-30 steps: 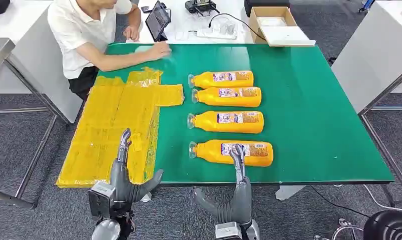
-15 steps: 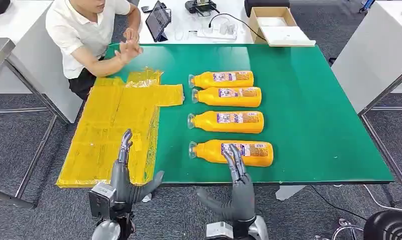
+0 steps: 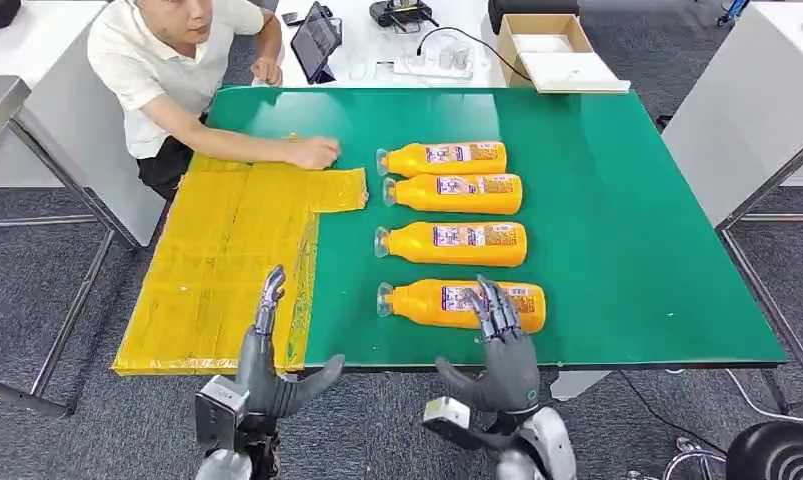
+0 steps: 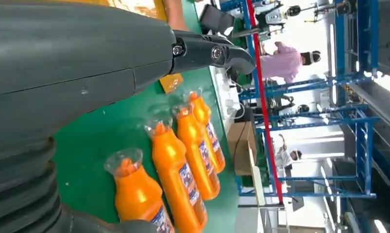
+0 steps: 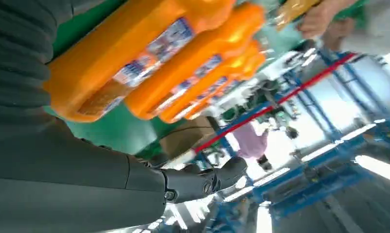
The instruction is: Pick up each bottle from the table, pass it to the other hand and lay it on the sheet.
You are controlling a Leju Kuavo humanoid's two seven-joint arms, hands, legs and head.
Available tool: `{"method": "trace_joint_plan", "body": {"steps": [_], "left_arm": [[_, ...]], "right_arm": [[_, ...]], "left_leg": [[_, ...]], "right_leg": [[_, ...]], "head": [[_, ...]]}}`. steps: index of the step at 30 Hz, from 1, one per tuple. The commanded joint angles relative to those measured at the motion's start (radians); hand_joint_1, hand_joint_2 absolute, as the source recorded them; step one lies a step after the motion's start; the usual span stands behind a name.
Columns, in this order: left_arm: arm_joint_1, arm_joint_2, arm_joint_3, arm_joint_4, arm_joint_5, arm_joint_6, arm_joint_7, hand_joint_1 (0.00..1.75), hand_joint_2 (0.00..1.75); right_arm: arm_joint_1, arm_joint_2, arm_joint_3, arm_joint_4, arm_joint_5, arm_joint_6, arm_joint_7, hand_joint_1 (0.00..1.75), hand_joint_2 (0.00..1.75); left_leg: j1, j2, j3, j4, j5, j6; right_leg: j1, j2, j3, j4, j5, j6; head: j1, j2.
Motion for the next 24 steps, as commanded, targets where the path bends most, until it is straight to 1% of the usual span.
{"method": "trace_joint_plan", "body": {"steps": [1, 2, 3, 4, 6, 7, 8, 9, 10, 12, 13, 16, 18, 19, 21, 24], "left_arm": [[-0.049, 0.01, -0.049, 0.058, -0.004, -0.015, 0.0, 0.0, 1.75], [-0.053, 0.007, -0.049, 0.059, 0.005, -0.021, 0.003, 0.0, 1.75], [-0.055, 0.008, -0.054, 0.063, 0.013, -0.033, 0.008, 0.0, 1.75], [-0.059, 0.012, -0.061, 0.072, 0.001, -0.03, 0.004, 0.0, 1.75], [-0.058, 0.005, -0.054, 0.076, 0.006, -0.027, -0.001, 0.0, 1.75], [-0.06, 0.004, -0.055, 0.076, 0.006, -0.029, -0.002, 0.0, 1.75], [-0.062, 0.003, -0.055, 0.077, 0.006, -0.029, -0.002, 0.0, 1.75], [-0.065, 0.001, -0.055, 0.078, 0.007, -0.029, -0.001, 0.0, 1.75], [-0.069, 0.002, -0.058, 0.08, 0.003, -0.034, -0.002, 0.0, 1.75], [-0.071, -0.001, -0.058, 0.08, -0.003, -0.036, -0.003, 0.0, 1.75], [-0.071, -0.003, -0.057, 0.079, -0.004, -0.037, -0.003, 0.0, 1.75], [-0.069, -0.005, -0.053, 0.077, -0.01, -0.037, -0.001, 0.0, 1.75], [-0.068, -0.005, -0.052, 0.076, -0.011, -0.037, -0.001, 0.0, 1.75], [-0.067, -0.005, -0.052, 0.076, -0.012, -0.037, 0.0, 0.0, 1.75], [-0.067, -0.005, -0.047, 0.074, -0.012, -0.037, 0.0, 0.0, 1.75], [-0.071, -0.004, -0.047, 0.076, -0.014, -0.04, 0.0, 0.0, 1.75]], "right_arm": [[-0.136, -0.08, -0.044, 0.169, 0.136, 0.004, 0.098, 0.0, 1.75], [-0.152, -0.088, -0.054, 0.18, 0.133, 0.014, 0.104, 0.0, 1.75], [-0.172, -0.102, -0.058, 0.209, 0.174, 0.014, 0.131, 0.0, 1.75], [-0.192, -0.108, -0.065, 0.229, 0.179, 0.032, 0.131, 0.0, 1.75], [-0.213, -0.117, -0.062, 0.261, 0.211, 0.061, 0.154, 0.0, 1.75], [-0.226, -0.123, -0.055, 0.28, 0.236, 0.083, 0.183, 0.0, 1.75], [-0.236, -0.127, -0.048, 0.292, 0.253, 0.095, 0.201, 0.0, 1.75], [-0.254, -0.134, -0.038, 0.318, 0.303, 0.096, 0.247, 0.0, 1.75], [-0.271, -0.134, -0.03, 0.334, 0.33, 0.096, 0.267, 0.0, 1.75], [-0.289, -0.131, -0.021, 0.347, 0.363, 0.1, 0.293, 0.0, 1.75], [-0.296, -0.128, -0.017, 0.347, 0.368, 0.112, 0.303, 0.0, 1.75], [-0.305, -0.129, -0.005, 0.334, 0.386, 0.142, 0.335, 0.0, 1.75], [-0.305, -0.129, -0.005, 0.331, 0.386, 0.147, 0.339, 0.0, 1.75], [-0.308, -0.128, -0.005, 0.334, 0.381, 0.163, 0.345, 0.0, 1.75], [-0.319, -0.136, 0.005, 0.347, 0.355, 0.237, 0.35, 0.0, 1.75], [-0.32, -0.136, 0.016, 0.365, 0.3, 0.294, 0.321, 0.0, 1.75]], "left_leg": [[0.0, 0.002, 0.004, -0.001, -0.001, -0.001], [0.0, 0.002, 0.002, -0.001, -0.001, -0.001], [0.0, 0.001, 0.002, -0.001, 0.0, -0.001], [0.0, 0.001, 0.003, -0.001, -0.001, -0.001], [0.0, 0.001, 0.002, -0.001, 0.0, -0.001], [0.0, 0.002, 0.004, -0.001, -0.001, -0.001], [0.0, 0.001, 0.003, -0.001, 0.0, -0.001], [0.0, 0.001, 0.002, -0.001, 0.0, -0.001], [0.0, 0.002, 0.003, -0.001, -0.001, -0.001], [0.0, 0.001, 0.002, 0.0, 0.0, -0.001], [0.0, 0.002, 0.004, -0.001, -0.001, -0.002], [0.0, 0.003, 0.003, 0.0, -0.001, -0.002], [0.0, 0.002, 0.002, 0.0, -0.001, -0.001], [0.001, 0.003, 0.004, -0.001, -0.001, -0.002], [0.0, 0.002, 0.002, 0.0, -0.001, -0.001], [0.0, 0.001, 0.002, 0.0, 0.0, -0.001]], "right_leg": [[0.001, 0.0, 0.004, -0.001, -0.001, -0.002], [0.0, 0.0, 0.002, -0.001, 0.0, -0.002], [0.0, -0.001, 0.002, -0.001, 0.0, -0.001], [0.0, -0.001, 0.004, -0.001, 0.0, -0.002], [0.0, 0.0, 0.002, -0.001, 0.001, -0.001], [0.001, 0.0, 0.004, -0.002, 0.0, -0.002], [0.001, 0.0, 0.003, -0.001, 0.0, -0.002], [0.0, 0.0, 0.002, -0.001, 0.001, -0.001], [0.001, 0.0, 0.004, -0.001, 0.0, -0.002], [0.0, 0.0, 0.002, -0.001, 0.001, -0.001], [0.001, 0.001, 0.003, -0.001, 0.0, -0.002], [0.001, 0.001, 0.003, -0.001, 0.0, -0.002], [0.001, 0.001, 0.002, -0.001, 0.001, -0.001], [0.001, 0.001, 0.004, -0.001, 0.0, -0.002], [0.001, 0.001, 0.002, 0.0, 0.0, -0.001], [0.001, 0.0, 0.002, -0.001, 0.0, -0.001]], "head": [[0.0, 0.0], [0.0, 0.0], [0.0, 0.0], [0.0, 0.0], [0.0, 0.0], [0.0, 0.0], [0.0, 0.0], [0.0, 0.0], [0.0, 0.0], [0.0, 0.0], [0.0, 0.0], [0.0, 0.0], [0.0, 0.0], [0.0, 0.0], [0.0, 0.0], [0.0, 0.0]]}}
